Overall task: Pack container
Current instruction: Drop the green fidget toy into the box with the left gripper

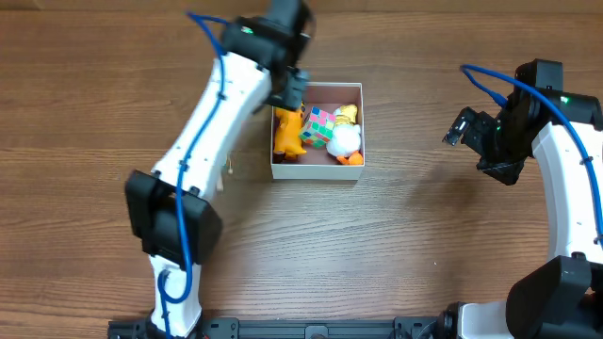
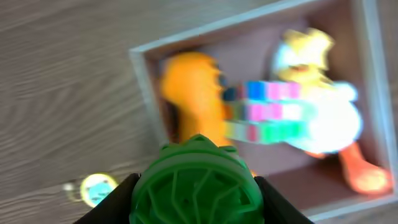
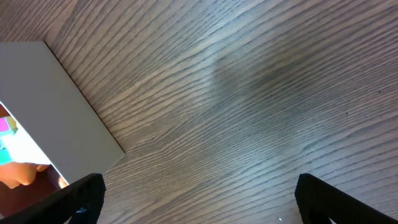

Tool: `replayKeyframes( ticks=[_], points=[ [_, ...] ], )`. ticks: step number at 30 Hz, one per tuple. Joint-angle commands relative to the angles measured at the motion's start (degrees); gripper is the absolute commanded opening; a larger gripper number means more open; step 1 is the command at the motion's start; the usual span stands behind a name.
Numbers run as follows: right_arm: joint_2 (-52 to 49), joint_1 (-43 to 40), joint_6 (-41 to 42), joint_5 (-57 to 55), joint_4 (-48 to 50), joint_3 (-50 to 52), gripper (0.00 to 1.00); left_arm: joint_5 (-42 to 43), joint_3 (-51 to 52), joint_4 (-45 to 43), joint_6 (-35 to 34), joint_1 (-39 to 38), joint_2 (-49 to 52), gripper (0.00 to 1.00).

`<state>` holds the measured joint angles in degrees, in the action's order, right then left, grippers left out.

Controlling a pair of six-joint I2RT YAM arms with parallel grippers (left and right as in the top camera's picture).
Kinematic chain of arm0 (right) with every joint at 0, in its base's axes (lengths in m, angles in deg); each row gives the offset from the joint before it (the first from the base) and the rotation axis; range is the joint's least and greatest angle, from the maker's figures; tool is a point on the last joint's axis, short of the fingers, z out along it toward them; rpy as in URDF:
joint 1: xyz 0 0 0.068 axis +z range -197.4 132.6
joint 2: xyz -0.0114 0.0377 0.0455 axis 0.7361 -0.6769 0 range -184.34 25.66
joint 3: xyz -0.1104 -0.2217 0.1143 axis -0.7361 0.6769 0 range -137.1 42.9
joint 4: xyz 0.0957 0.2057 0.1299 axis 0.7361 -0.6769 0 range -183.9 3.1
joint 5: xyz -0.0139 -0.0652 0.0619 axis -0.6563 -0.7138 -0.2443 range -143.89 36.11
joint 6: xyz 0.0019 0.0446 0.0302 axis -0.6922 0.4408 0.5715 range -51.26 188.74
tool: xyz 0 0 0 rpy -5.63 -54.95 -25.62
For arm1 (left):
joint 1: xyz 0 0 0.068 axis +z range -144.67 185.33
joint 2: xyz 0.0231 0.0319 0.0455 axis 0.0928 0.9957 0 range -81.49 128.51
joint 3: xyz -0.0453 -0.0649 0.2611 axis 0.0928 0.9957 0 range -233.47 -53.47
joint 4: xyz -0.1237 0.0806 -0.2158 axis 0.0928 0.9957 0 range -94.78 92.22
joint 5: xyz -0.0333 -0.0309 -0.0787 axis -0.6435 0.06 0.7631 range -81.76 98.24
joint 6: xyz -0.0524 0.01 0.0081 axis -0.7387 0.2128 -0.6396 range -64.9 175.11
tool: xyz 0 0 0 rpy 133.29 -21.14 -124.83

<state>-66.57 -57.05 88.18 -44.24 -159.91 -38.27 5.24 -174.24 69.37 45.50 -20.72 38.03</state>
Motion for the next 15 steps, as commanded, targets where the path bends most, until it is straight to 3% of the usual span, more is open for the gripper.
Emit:
replayKeyframes(
  ticks=[1, 9, 15],
  points=[
    [-0.22, 0.20, -0.48, -0.61, 0.24, -0.09, 1.00, -0.17, 1.18, -0.02, -3.15, -3.74, 2.47, 0.30],
    [-0.22, 0.20, -1.95, -1.01, -0.44, -0.09, 1.00, -0.17, 4.50, 2.60, -3.98, -6.67, 5.97, 0.35],
    [-0.22, 0.20, -1.92, -0.98, -0.61, -0.09, 1.00, -0.66, 3.10, 6.93, -2.64, -5.77, 5.92, 0.70]
  ],
)
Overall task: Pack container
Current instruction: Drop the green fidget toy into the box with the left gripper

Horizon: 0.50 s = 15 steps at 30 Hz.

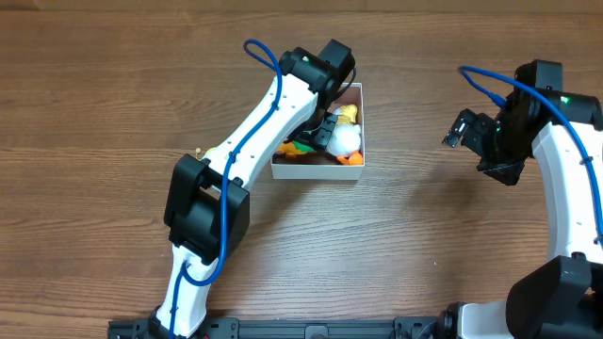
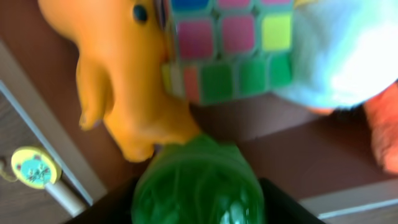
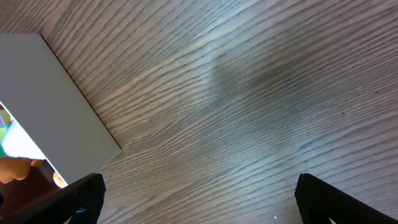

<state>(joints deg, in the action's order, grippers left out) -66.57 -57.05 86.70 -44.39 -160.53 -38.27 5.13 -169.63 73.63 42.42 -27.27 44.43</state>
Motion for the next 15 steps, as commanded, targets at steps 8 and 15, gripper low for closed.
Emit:
replayKeyframes(
  ticks=[8, 15],
  points=[
    [-0.22, 0.20, -0.46, -0.85, -0.20, -0.09, 1.00, -0.28, -15.76, 18.45, 1.90, 7.19, -4.44, 1.00],
    [-0.22, 0.20, -0.44, -0.83, -0.68, -0.09, 1.00, 0.98, -15.39, 18.40, 0.66, 10.86, -17.29, 1.00]
  ],
)
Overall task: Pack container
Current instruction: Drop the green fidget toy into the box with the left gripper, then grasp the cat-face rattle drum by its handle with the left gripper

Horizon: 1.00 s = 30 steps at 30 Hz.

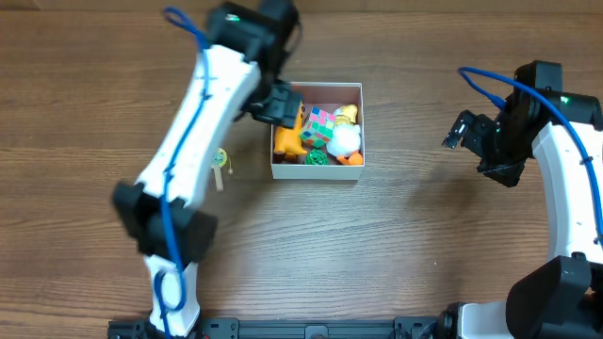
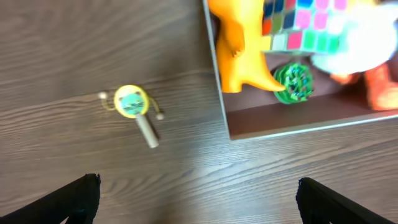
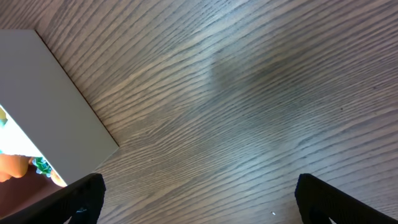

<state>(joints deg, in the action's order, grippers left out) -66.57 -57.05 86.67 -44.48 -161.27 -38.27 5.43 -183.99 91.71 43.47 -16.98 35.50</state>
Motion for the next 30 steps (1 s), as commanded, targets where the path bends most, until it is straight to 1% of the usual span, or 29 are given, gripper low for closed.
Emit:
replayKeyframes(
  ticks=[1, 3, 5, 7, 9, 11, 14, 15, 18, 22, 27, 30],
  points=[
    [-0.22, 0.20, -0.42, -0.74, 0.02, -0.09, 1.00, -0.13, 0.02, 0.33, -0.44, 0.94, -10.73, 1.00],
    [-0.22, 0.20, -0.42, -0.74, -0.26, -0.09, 1.00, -3.87, 3.30, 0.33, -2.45, 1.66, -14.64, 1.00],
    [-0.22, 0.22, -0.39, -0.72, -0.57, -0.09, 1.00, -8.35, 9.09, 0.33, -5.60, 2.93, -18.36, 1.00],
    [-0.22, 0.22, -0.37, -0.72, -0.55, -0.09, 1.00, -10.58, 15.32, 0.04, -7.98, 4.57, -20.17, 1.00],
    [-0.22, 0.22, -0.13, -0.68, -0.44, -0.09, 1.00, -9.79, 23.32, -1.57, -8.09, 6.64, -20.31, 1.00],
    [-0.22, 0.22, -0.22, -0.33, -0.31, -0.09, 1.00, -7.15, 30.45, -4.76, -7.98, 8.02, -19.98, 1.00],
    [-0.22, 0.20, -0.44, -0.37, 0.31, -0.09, 1.00, -4.76, 39.41, -11.98, -7.69, 8.85, -19.93, 1.00],
    [-0.22, 0.22, -0.42, -0.35, 0.61, -0.09, 1.00, -4.17, 44.41, -17.18, -9.16, 8.94, -19.93, 1.00],
    [-0.22, 0.22, -0.42, -0.35, 0.83, -0.09, 1.00, -4.35, 49.46, -22.53, -13.42, 9.42, -19.93, 0.91],
    [-0.22, 0.22, -0.39, -0.35, 1.01, -0.09, 1.00, -4.59, 55.58, -29.40, -18.38, 10.67, -19.89, 0.87],
    [-0.22, 0.22, -0.39, -0.35, 1.60, -0.09, 1.00, -3.30, 61.07, -35.82, -18.62, 11.32, -19.87, 0.80],
    [-0.22, 0.20, -0.39, -0.35, 1.66, -0.09, 1.00, -2.43, 64.08, -40.50, -18.25, 11.45, -19.78, 0.80]
  ],
)
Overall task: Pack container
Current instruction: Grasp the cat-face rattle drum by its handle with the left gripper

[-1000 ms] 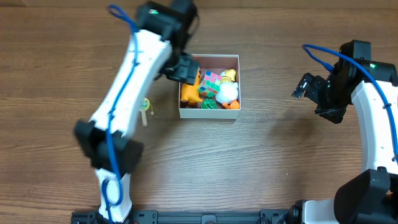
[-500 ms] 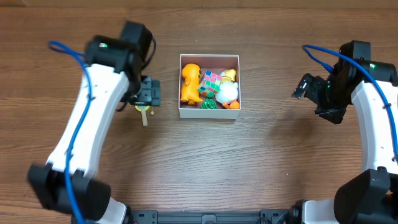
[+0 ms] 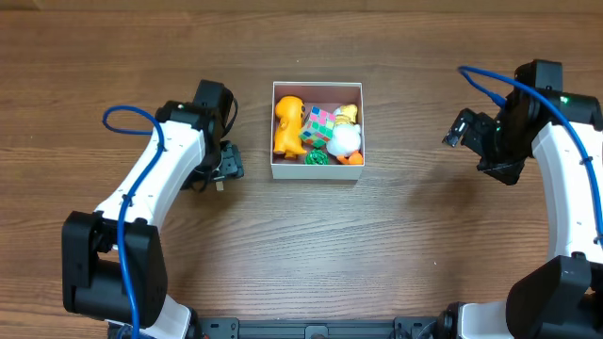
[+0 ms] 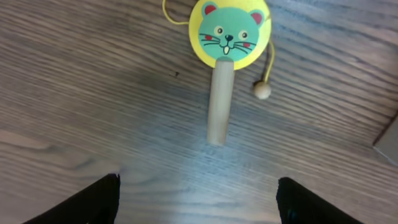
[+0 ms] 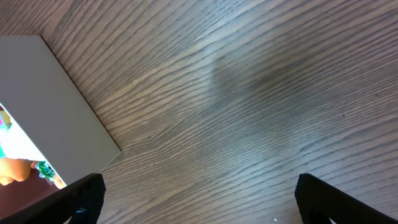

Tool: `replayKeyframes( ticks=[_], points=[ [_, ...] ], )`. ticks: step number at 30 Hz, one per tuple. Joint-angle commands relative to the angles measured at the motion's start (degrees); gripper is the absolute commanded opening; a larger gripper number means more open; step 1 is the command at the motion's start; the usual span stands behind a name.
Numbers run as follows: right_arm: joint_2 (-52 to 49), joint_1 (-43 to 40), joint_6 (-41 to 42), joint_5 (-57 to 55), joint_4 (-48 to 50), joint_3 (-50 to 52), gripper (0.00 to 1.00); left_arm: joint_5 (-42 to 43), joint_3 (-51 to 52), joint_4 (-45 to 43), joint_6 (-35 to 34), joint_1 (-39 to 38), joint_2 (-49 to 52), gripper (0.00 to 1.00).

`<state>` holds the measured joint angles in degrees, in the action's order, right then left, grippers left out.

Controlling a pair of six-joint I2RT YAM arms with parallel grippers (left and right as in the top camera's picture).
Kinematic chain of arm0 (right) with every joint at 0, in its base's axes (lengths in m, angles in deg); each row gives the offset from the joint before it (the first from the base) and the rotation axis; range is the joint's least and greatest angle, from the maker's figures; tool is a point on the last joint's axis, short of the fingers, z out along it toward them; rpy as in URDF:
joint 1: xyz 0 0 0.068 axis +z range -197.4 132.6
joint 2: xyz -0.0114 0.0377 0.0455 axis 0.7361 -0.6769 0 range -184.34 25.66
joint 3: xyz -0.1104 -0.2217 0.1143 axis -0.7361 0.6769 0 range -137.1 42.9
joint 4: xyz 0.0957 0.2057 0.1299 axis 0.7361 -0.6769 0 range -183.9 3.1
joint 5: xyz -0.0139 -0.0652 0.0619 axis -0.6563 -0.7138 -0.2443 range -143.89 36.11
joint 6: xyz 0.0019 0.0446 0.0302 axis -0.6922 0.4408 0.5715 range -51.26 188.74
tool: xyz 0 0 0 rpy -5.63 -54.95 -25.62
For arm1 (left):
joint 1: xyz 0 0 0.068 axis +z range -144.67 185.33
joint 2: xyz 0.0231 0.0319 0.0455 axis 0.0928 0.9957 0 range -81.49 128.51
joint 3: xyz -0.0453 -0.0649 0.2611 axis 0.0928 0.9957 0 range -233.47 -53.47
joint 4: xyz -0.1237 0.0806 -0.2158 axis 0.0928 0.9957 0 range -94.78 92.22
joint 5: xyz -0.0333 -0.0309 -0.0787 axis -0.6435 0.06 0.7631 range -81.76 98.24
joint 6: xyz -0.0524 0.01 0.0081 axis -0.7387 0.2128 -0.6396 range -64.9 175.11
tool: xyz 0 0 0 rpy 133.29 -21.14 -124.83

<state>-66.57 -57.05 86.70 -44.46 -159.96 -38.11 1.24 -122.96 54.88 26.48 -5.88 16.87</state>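
Observation:
The white box (image 3: 317, 171) with a brown floor holds an orange toy (image 3: 285, 124), a colourful cube (image 3: 318, 126), a white duck plush (image 3: 346, 139) and a green ball (image 3: 316, 158). A rattle drum lies on the table left of the box: yellow head with a green cat face (image 4: 230, 31) and wooden handle (image 4: 219, 106). My left gripper (image 4: 198, 202) hangs open just above it, its fingers either side of the handle's end; from overhead the left gripper (image 3: 221, 168) covers the drum. Far right of the box, my right gripper (image 5: 202, 202) is open and empty.
The box's white outer wall (image 5: 50, 106) fills the left of the right wrist view. Bare wood-grain table (image 3: 396, 245) lies around the box. The right gripper (image 3: 464, 130) hovers about a box width to the right of the box.
My left gripper was open beside the box's far left corner with the drum small below. It is now left of the box and low over the drum. The right arm has not moved.
My left gripper was shut on the green ball above the box. Then it was down inside the box with the ball. Then the ball lay in the box and the gripper was open outside it. Now the gripper is over the rattle drum.

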Motion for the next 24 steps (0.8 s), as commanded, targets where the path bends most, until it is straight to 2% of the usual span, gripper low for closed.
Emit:
replayKeyframes(
  ticks=[1, 4, 11, 14, 19, 24],
  points=[
    [-0.22, 0.22, -0.42, -0.37, 0.35, -0.24, 1.00, 2.91, 4.15, -5.75, -0.33, 0.39, -1.16, 0.80],
    [-0.22, 0.20, -0.44, -0.39, 0.33, -0.24, 1.00, 3.89, 6.51, -9.31, 0.31, 0.44, -1.14, 0.77],
    [-0.22, 0.20, -0.42, -0.39, 0.33, -0.24, 1.00, 2.40, 7.67, -11.41, 2.45, 2.10, -0.83, 0.73],
    [-0.22, 0.20, -0.42, -0.39, 0.33, -0.24, 1.00, 4.76, 7.89, -13.99, 5.92, 2.80, 0.09, 0.71],
    [-0.22, 0.20, -0.42, -0.37, 0.35, -0.24, 1.00, 4.72, 7.89, -14.95, 6.97, 2.99, 2.82, 0.69],
    [-0.22, 0.20, -0.42, -0.39, 0.31, -0.24, 1.00, 5.60, 7.89, -15.19, 7.87, 2.97, 7.54, 0.57]
  ],
)
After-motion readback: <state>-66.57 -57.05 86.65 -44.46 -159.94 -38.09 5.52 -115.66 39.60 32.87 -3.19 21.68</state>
